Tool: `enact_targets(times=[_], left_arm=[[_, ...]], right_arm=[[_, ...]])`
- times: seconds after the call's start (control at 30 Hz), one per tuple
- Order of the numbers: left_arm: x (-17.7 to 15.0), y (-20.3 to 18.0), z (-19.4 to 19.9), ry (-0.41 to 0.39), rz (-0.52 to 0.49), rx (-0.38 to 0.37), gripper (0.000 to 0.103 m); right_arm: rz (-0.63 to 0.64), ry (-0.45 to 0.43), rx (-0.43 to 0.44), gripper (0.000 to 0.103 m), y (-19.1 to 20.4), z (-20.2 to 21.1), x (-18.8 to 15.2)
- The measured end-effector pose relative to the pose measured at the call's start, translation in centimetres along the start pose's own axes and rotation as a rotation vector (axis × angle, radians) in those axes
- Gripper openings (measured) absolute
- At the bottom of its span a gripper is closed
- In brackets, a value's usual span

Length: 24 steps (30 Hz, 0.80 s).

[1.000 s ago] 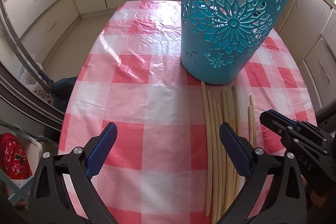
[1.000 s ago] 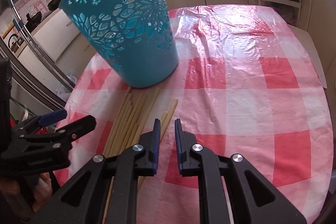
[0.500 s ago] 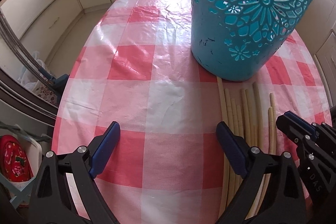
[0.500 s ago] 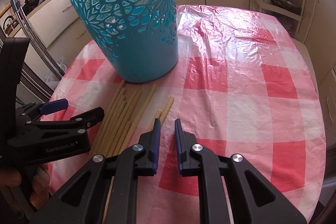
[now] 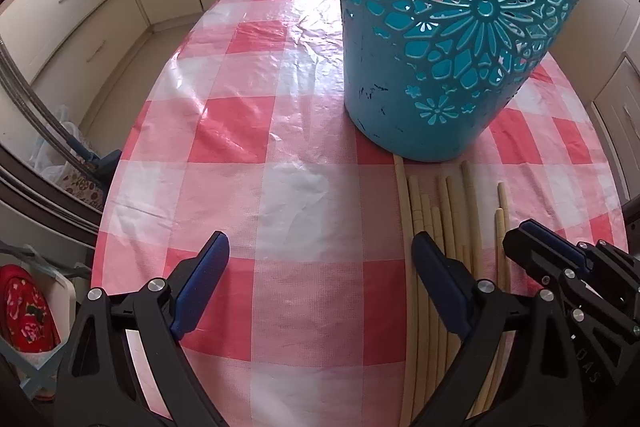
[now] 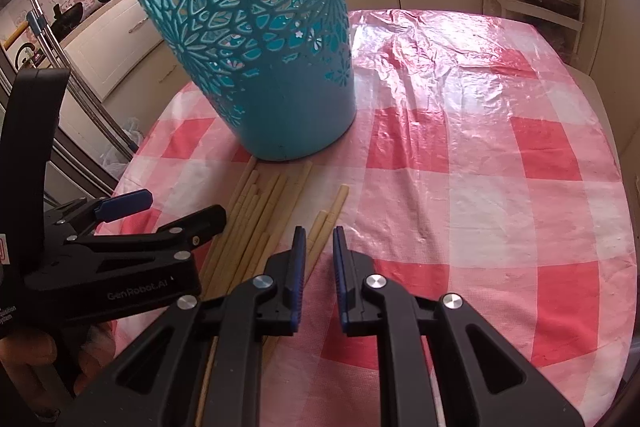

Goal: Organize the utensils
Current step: 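Move the left tool toward the wooden chopsticks while the right tool approaches them too, then close the left gripper on one wooden chopstick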

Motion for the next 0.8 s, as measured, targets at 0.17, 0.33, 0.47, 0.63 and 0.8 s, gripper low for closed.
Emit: enact_targets(times=[0.17, 0.33, 0.47, 0.63, 0.8], left_arm=[[0.0, -0.2, -0.2, 0.006, -0.003, -0.007, 0.089], [-0.2, 0.3, -0.5, 0.013, -0.002, 0.005, 0.087], [0.2, 0.2, -0.6, 0.019, -0.015, 0.007, 0.084], [1.3, -0.5, -0.5, 0.001, -0.053, -0.030, 0.054], [0.8, -0.8, 0.2, -0.013, -0.076, -0.068, 0.010]], right_arm=[[0.013, -0.002, -0.010, 0.014, 0.0, -0.1, -0.1], [0.015, 0.000, -0.032, 0.012, -0.6, 0.0, -0.2], [0.074, 0.013, -0.071, 0.012, -0.1, -0.2, -0.3], [0.142, 0.065, -0.105, 0.008, -1.1, 0.0, -0.5], [0.143, 0.104, -0.079, 0.008, -2.2, 0.3, -0.5]])
Point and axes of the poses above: each gripper's, at about its wrist camera, not at the fingertips, and z roughly against the way its jaws point, y to its left, x to its top, the point moved 9 cm from there along -z, roughly the way its jaws point, and after that the axes turned 3 degrees about -z, right-handed, at the moved point
